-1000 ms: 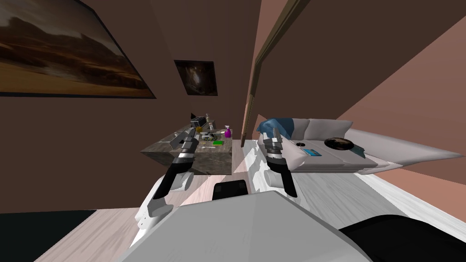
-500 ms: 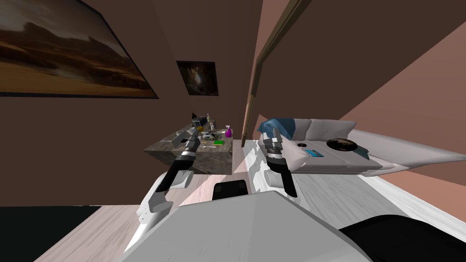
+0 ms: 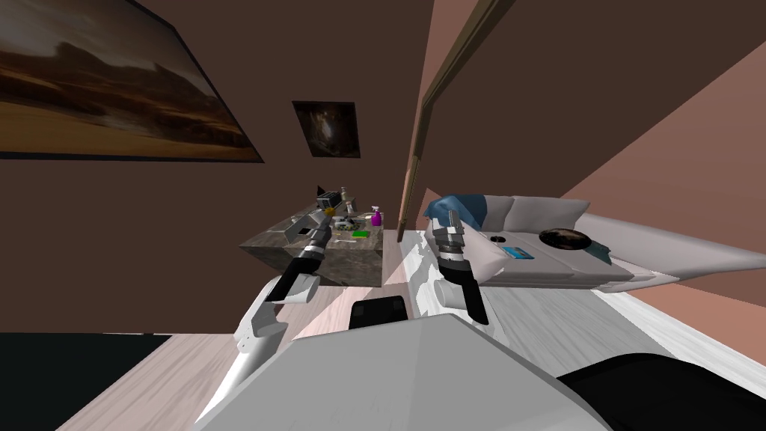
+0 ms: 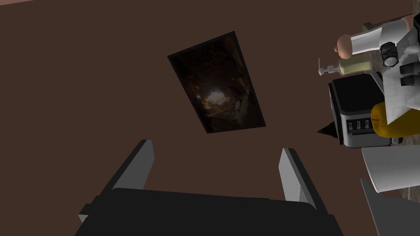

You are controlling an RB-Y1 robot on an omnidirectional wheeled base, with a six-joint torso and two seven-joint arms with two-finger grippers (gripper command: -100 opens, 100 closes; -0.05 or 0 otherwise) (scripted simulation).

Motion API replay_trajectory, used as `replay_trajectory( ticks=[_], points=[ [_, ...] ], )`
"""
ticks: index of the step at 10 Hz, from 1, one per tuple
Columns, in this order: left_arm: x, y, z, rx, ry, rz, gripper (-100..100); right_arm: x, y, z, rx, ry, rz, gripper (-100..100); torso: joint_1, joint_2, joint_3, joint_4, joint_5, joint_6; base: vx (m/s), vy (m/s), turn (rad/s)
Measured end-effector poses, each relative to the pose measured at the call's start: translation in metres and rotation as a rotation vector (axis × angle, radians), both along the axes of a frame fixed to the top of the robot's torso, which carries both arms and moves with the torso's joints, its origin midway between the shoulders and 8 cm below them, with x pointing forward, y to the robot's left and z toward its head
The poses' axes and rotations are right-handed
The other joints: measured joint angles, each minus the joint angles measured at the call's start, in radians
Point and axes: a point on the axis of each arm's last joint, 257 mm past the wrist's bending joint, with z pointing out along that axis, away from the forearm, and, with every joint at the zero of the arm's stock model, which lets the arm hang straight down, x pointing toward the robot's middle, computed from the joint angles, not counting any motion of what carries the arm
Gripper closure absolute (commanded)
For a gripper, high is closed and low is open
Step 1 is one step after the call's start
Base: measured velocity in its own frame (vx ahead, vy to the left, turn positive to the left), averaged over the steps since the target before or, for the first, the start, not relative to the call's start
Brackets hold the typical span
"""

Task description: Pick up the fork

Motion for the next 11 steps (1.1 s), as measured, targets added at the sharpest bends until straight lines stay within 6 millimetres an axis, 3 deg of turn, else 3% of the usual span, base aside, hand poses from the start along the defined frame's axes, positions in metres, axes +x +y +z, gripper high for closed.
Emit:
replay_trajectory(
  ticks=[11],
  points=[
    [0.037,0.022,-0.069,0.067,0.289,0.073,-100,0.000,0.000,0.000,0.000,0.000,0.000,0,0.000,0.000,0.000,0.000,0.000,0.000,0.000,0.009,0.011]
  ],
)
